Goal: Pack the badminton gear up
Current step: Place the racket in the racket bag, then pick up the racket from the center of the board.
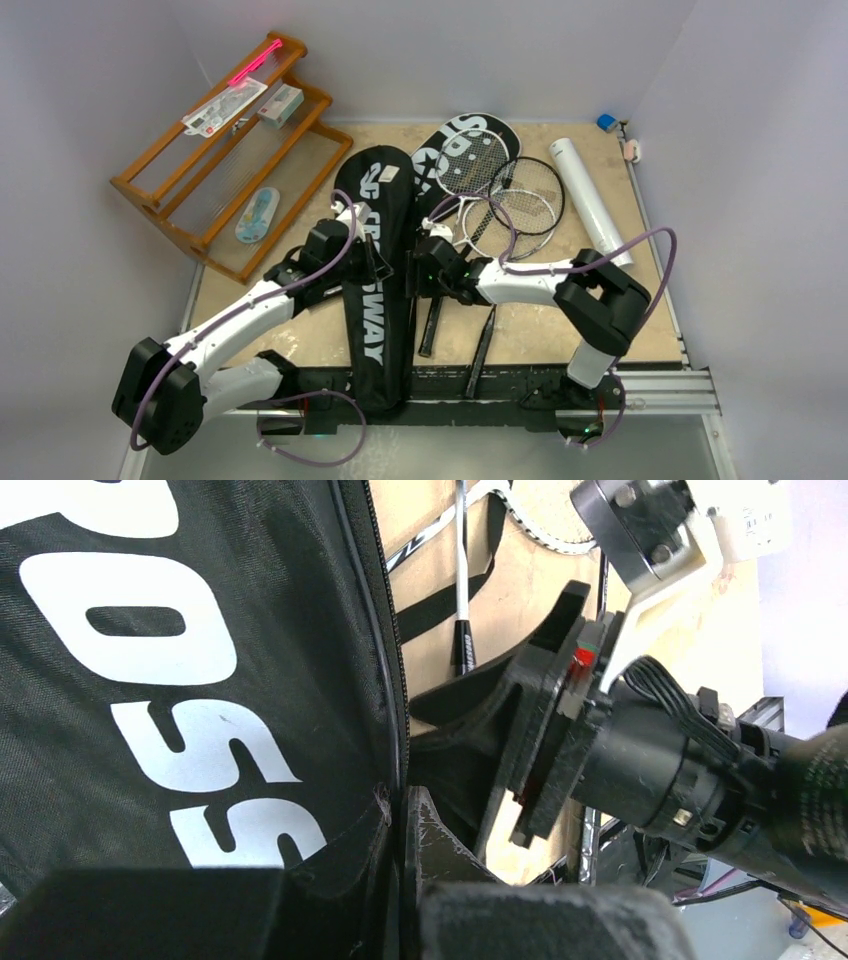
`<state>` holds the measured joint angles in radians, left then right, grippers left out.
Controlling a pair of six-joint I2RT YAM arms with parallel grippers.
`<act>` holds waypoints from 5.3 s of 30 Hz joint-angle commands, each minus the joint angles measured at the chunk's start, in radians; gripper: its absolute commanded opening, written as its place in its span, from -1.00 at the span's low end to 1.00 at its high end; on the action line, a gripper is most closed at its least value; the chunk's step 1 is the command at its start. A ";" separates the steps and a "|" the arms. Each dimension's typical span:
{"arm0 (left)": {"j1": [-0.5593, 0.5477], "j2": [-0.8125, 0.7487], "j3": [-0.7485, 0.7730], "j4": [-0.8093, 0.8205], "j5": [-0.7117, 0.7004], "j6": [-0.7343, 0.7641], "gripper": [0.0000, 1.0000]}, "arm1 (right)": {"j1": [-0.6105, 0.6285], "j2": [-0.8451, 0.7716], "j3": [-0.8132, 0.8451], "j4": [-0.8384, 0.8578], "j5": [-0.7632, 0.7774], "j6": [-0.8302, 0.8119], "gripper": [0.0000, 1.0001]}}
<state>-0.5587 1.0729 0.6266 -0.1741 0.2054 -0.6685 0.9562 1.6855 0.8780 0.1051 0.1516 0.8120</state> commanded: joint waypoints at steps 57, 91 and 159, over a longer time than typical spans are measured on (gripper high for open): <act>-0.061 -0.034 0.363 -0.414 -0.101 0.317 0.55 | -0.042 -0.342 0.108 -0.266 0.070 -0.179 -1.00; -0.343 0.277 0.526 -0.503 -0.588 0.113 -0.53 | -0.042 -0.387 0.112 -0.190 0.022 -0.221 -1.00; -0.143 0.264 0.383 -0.172 -0.426 0.502 -1.00 | -0.277 -0.708 -0.084 -0.820 0.110 -0.081 -1.00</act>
<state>-0.7158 1.3128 0.9718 -0.4019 -0.2325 -0.1467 0.6109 1.0451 0.7357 -0.5201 0.2852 0.7383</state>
